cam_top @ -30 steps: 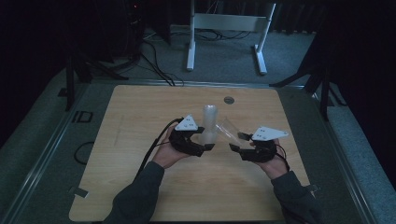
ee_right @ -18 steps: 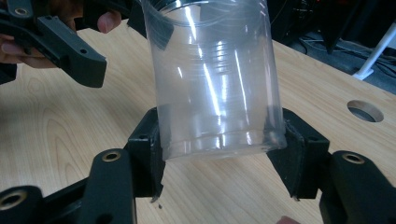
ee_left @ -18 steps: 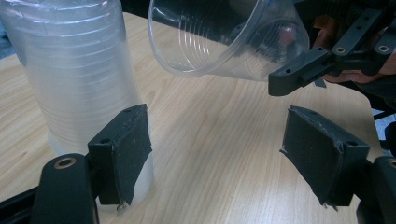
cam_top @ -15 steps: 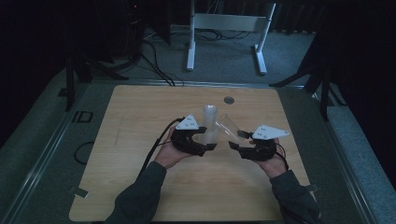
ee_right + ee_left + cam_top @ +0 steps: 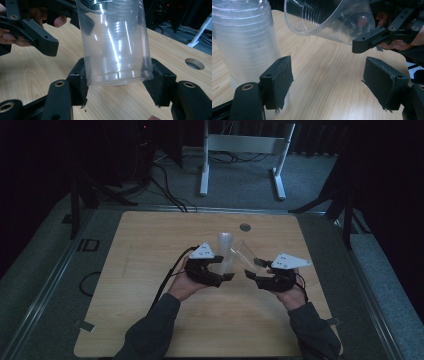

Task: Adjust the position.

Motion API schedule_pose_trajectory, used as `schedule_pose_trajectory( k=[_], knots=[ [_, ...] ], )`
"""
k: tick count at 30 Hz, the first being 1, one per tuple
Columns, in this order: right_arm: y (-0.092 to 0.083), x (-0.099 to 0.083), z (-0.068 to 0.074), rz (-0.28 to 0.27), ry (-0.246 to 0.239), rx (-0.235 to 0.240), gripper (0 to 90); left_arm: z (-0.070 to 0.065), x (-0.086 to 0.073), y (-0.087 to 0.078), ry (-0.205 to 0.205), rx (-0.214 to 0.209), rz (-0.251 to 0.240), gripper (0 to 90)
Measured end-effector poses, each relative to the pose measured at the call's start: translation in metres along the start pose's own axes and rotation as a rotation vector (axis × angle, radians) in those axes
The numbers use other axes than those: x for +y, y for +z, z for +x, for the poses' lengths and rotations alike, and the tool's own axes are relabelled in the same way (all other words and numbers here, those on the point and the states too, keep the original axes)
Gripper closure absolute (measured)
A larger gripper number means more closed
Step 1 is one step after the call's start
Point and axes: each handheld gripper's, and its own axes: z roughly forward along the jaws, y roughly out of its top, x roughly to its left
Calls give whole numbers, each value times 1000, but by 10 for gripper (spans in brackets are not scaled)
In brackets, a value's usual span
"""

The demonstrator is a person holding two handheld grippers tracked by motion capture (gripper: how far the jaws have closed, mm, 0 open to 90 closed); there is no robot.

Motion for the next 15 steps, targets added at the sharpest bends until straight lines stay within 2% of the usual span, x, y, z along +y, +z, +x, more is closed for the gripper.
schedule_pose_trajectory(
  k=[15],
  knots=[
    [1, 2, 3, -28, 7, 8, 419, -2, 3, 4, -41, -27, -45, 231]
  ],
)
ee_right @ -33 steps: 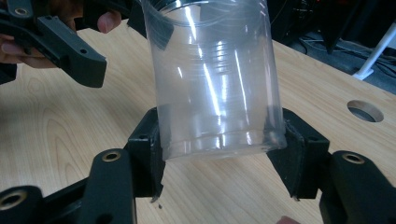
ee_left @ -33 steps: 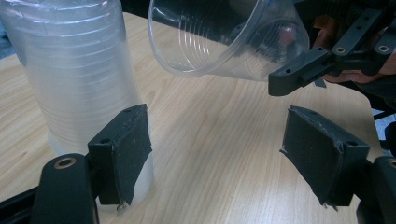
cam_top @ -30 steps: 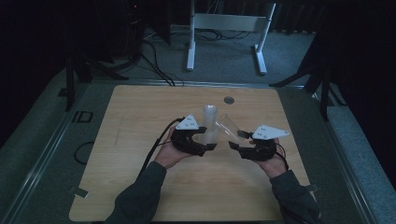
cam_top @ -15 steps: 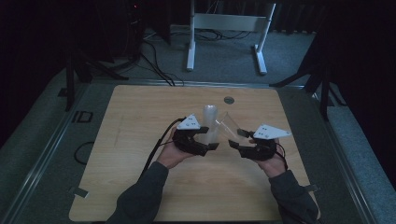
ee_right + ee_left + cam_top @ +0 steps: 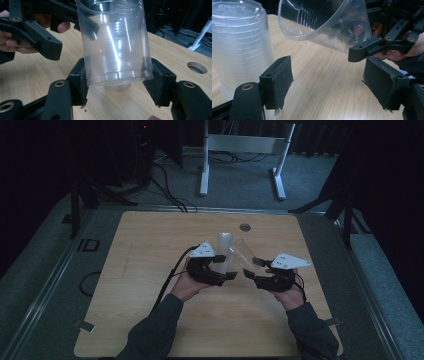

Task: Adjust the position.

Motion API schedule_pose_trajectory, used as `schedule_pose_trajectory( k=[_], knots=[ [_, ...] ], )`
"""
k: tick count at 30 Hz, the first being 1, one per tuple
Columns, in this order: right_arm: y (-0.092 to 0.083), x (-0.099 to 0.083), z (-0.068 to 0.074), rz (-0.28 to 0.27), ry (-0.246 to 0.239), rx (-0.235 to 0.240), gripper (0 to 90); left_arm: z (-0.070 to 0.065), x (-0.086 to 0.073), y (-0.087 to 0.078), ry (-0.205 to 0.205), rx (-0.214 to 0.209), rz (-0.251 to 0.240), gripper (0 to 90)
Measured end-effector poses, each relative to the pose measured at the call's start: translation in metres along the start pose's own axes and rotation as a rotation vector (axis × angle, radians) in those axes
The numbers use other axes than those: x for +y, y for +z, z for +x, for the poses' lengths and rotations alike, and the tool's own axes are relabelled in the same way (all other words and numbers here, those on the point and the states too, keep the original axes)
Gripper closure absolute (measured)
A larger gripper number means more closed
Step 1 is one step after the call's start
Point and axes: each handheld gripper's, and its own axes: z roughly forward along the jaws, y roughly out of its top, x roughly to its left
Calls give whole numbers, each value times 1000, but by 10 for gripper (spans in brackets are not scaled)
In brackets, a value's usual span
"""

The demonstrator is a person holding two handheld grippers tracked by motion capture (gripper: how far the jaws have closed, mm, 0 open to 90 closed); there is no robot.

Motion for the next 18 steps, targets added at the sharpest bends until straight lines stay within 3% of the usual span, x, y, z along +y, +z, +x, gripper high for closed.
schedule_pose_trajectory(
  k=[6, 8, 18],
  knots=[
    [0, 1, 2, -15, -4, 0, 419, 0, 1, 3, -28, -14, -17, 219],
    [0, 1, 2, -19, -2, 0, 419, 1, 2, 4, -54, -37, -40, 207],
    [2, 1, 3, -26, -5, 4, 419, 4, 4, 5, -96, -45, -65, 178]
  ],
)
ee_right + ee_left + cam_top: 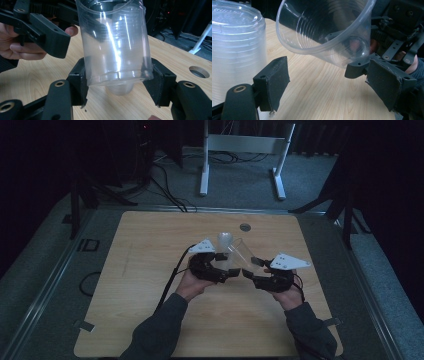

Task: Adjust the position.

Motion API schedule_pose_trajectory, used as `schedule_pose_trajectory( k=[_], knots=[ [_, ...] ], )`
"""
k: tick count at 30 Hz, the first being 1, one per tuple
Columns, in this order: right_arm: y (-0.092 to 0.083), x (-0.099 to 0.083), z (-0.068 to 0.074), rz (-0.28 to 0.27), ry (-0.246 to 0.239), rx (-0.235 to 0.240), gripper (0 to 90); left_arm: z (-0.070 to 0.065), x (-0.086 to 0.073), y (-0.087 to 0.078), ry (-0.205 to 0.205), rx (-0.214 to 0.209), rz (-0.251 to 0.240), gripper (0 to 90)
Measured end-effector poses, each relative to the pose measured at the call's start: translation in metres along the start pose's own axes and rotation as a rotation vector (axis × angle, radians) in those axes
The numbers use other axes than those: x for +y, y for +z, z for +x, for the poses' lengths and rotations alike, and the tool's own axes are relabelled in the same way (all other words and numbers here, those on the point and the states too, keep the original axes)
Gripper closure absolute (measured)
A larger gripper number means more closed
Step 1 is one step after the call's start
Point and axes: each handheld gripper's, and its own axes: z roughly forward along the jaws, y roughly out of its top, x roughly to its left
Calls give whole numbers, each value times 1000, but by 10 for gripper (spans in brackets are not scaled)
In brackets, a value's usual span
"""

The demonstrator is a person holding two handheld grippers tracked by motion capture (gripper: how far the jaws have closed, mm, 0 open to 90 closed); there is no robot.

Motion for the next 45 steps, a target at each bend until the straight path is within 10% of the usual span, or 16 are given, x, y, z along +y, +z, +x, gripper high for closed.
schedule_pose_trajectory(
  k=[37, 45],
  knots=[
    [7, -3, 5, -12, 2, 7, 420, 1, 3, 12, -174, -33, -220, 178],
    [7, -4, 5, -6, 2, 8, 419, -4, 2, 14, -156, -27, -237, 245]
  ],
)
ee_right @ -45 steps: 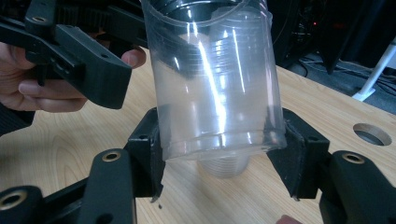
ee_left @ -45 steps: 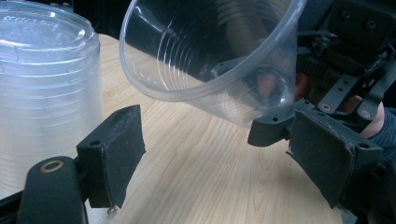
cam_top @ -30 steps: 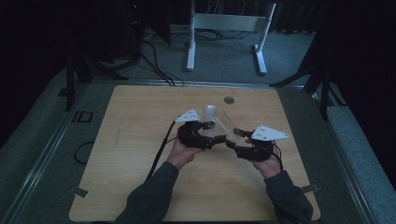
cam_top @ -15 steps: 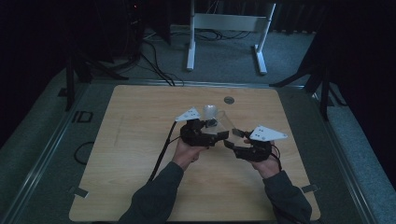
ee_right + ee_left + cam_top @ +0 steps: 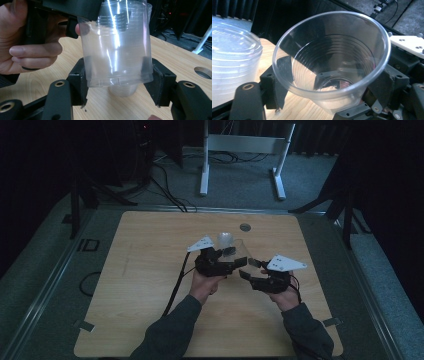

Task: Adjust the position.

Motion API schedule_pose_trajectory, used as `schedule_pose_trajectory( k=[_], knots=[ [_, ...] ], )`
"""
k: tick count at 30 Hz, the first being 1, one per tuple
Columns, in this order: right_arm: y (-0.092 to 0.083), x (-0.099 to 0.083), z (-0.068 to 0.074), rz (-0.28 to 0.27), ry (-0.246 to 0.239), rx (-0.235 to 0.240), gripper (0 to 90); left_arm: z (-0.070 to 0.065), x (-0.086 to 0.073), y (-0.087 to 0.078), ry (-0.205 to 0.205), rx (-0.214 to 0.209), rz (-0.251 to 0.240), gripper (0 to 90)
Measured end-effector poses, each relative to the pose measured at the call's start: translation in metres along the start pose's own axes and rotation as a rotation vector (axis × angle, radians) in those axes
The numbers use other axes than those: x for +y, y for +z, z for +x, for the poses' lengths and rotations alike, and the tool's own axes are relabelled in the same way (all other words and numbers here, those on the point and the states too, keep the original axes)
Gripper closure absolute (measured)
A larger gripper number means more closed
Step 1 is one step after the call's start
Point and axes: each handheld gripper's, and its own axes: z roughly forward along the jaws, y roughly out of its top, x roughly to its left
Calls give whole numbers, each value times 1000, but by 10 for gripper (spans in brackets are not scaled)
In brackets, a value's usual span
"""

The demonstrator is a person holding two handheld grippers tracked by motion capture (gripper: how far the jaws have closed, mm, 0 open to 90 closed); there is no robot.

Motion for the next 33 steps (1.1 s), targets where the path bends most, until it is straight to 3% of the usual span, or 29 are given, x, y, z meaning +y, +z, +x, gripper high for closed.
schedule_pose_trajectory(
  k=[19, 22, 31, 33],
  knots=[
    [1, 1, -1, 41, -3, 19, 344, -4, 0, -3, 56, 25, -1, 286],
    [1, 1, -1, 58, -7, 17, 300, -5, 1, -4, 75, 40, 13, 287],
    [-1, 2, 1, 84, -23, 14, 279, -8, 1, -6, 124, 79, 57, 292],
    [-1, 2, 2, 87, -24, 14, 274, -10, 1, -6, 152, 105, 82, 294]
  ],
)
